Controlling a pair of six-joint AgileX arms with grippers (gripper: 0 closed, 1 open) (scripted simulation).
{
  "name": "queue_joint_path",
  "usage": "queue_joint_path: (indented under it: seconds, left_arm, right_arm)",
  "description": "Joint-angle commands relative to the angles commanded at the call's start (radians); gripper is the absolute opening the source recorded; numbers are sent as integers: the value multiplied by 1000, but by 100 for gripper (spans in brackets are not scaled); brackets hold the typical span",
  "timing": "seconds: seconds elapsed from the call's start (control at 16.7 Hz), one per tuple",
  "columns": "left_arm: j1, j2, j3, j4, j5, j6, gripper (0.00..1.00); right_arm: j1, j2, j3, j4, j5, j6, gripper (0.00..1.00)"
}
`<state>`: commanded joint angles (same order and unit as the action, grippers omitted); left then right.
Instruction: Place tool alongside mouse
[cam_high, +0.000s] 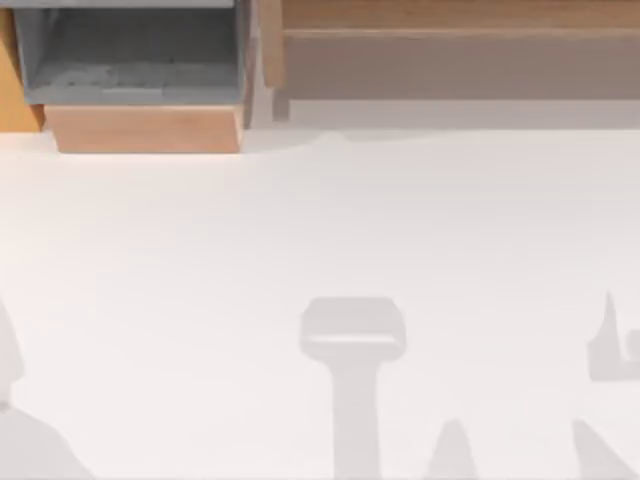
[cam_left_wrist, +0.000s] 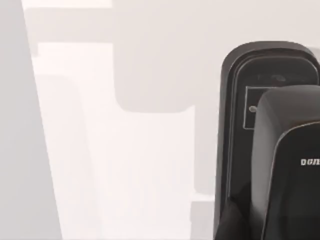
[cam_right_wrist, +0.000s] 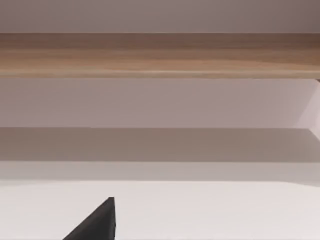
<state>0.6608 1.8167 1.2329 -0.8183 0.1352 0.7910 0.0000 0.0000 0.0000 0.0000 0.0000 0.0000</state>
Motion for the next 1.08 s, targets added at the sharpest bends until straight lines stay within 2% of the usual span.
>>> queue_joint_path:
  seconds: [0.42, 1.08]
  left_arm:
    - [-18, -14, 3, 59, 12, 14, 0]
    - [39, 32, -11, 46, -34, -45, 0]
  right_arm:
    - [0, 0, 0, 0, 0, 0, 100]
    - [0, 0, 0, 0, 0, 0, 100]
